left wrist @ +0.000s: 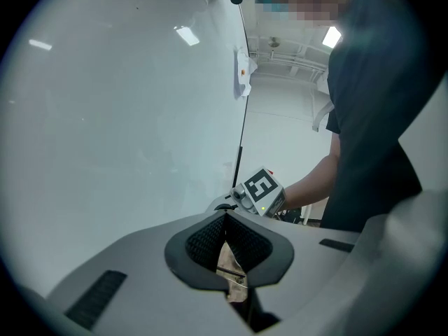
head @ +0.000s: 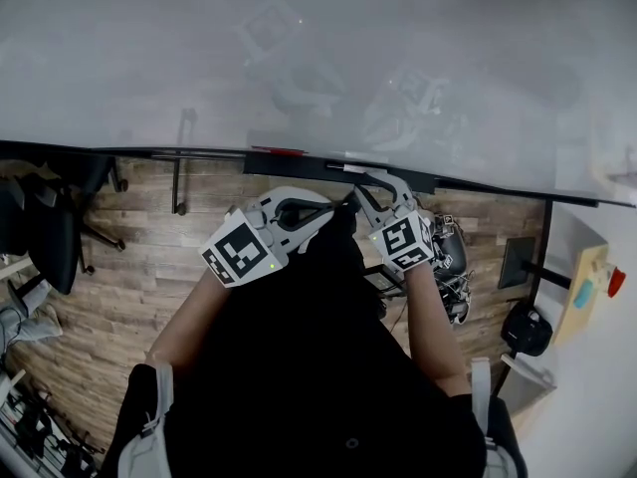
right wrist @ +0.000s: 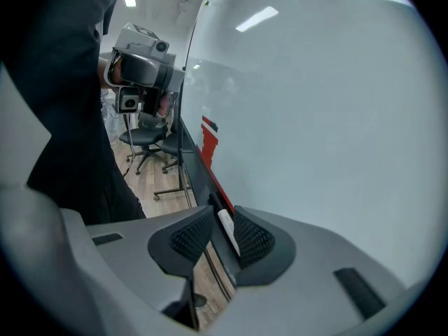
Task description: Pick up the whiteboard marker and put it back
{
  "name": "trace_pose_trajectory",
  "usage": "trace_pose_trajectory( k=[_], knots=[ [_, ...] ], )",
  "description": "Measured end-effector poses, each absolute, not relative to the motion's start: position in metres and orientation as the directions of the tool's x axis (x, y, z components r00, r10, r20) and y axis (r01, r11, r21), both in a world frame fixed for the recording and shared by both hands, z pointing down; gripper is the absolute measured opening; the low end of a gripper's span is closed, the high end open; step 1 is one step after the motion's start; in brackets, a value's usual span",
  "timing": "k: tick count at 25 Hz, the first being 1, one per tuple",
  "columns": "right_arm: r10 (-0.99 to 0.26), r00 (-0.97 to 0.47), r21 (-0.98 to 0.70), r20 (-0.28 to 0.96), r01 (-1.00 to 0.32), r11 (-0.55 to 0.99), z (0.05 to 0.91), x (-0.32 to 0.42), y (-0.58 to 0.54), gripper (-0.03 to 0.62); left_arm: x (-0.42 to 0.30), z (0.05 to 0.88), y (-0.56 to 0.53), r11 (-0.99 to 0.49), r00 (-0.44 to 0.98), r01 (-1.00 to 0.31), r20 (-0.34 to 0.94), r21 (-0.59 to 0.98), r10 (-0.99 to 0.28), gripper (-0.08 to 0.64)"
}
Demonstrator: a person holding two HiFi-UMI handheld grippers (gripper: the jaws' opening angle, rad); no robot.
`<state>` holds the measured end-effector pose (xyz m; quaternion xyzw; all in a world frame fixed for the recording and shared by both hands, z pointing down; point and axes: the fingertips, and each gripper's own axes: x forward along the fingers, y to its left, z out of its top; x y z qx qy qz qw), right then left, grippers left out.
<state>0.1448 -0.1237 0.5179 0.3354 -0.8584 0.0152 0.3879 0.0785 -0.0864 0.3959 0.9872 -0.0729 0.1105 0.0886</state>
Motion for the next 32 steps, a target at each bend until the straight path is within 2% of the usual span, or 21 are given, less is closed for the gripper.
trace_pose_trajectory(
  k=[8,32],
  knots=[
    [-0.591,-0.396,0.343,0.703,-0.539,0.769,0.530,0.146,-0.130,0.086,0.077,0.397,-0.084,-0.975,0.964,-0.161,0.236,0.152,-0.123,0.012],
    [-0.588,-0.253,0.449,0.768,-0.442,0.777,0.563,0.154,-0.141,0.094,0.075,0.393,-0.082,-0.981,0.963,-0.163,0.234,0.109,-0.134,0.012]
  ],
)
